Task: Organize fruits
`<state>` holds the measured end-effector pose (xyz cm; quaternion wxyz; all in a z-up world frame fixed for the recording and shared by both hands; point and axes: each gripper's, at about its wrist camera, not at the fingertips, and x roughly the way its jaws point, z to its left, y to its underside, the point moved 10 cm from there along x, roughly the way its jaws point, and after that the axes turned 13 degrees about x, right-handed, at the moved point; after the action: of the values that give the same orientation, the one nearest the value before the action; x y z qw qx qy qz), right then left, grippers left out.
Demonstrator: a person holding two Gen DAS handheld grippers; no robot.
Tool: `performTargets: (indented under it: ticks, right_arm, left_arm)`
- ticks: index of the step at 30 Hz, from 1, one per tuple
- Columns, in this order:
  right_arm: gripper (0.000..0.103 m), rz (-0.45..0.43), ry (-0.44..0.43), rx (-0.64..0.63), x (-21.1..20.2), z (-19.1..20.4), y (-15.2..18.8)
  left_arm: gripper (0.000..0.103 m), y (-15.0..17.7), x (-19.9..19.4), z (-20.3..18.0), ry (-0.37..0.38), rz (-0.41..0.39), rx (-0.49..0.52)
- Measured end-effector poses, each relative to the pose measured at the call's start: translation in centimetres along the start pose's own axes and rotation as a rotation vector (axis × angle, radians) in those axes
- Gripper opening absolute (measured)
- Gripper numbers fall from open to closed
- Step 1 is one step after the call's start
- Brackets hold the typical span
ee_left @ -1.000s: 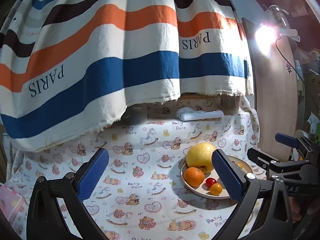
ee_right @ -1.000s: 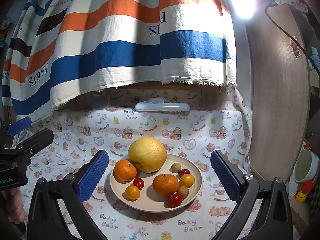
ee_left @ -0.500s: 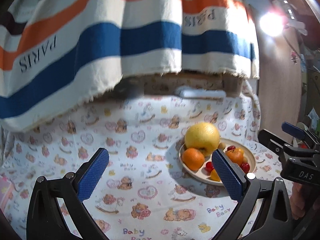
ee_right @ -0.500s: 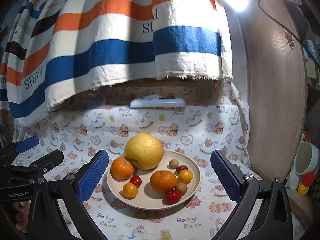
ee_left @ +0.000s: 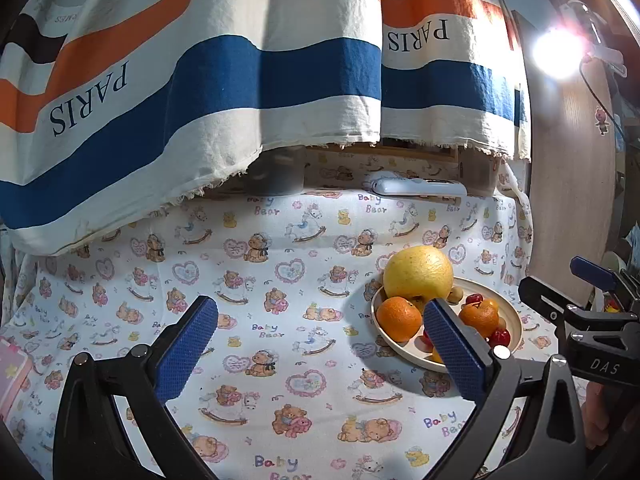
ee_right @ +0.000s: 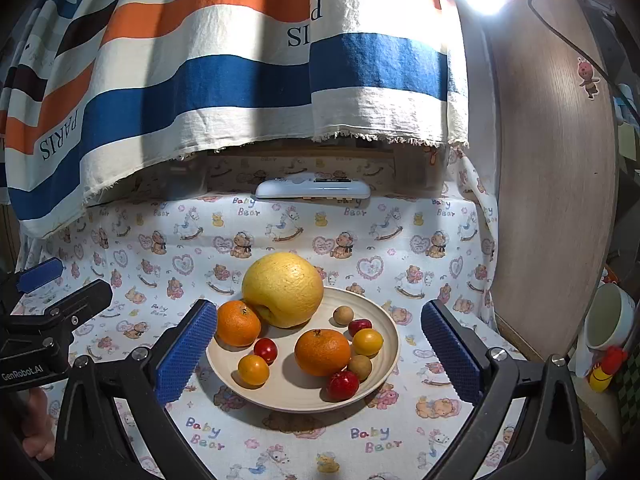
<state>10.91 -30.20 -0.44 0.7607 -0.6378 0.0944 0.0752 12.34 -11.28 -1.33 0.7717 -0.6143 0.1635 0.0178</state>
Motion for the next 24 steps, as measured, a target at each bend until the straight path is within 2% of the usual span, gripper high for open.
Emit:
performTargets:
  ticks: [24]
  right_arm:
    - [0.102, 0.005, -0.012, -0.009, -0.2, 0.43, 0.08]
  left_arm:
    - [0.102, 0.06, 0.16, -0.45, 0.016, 0.009, 0.018]
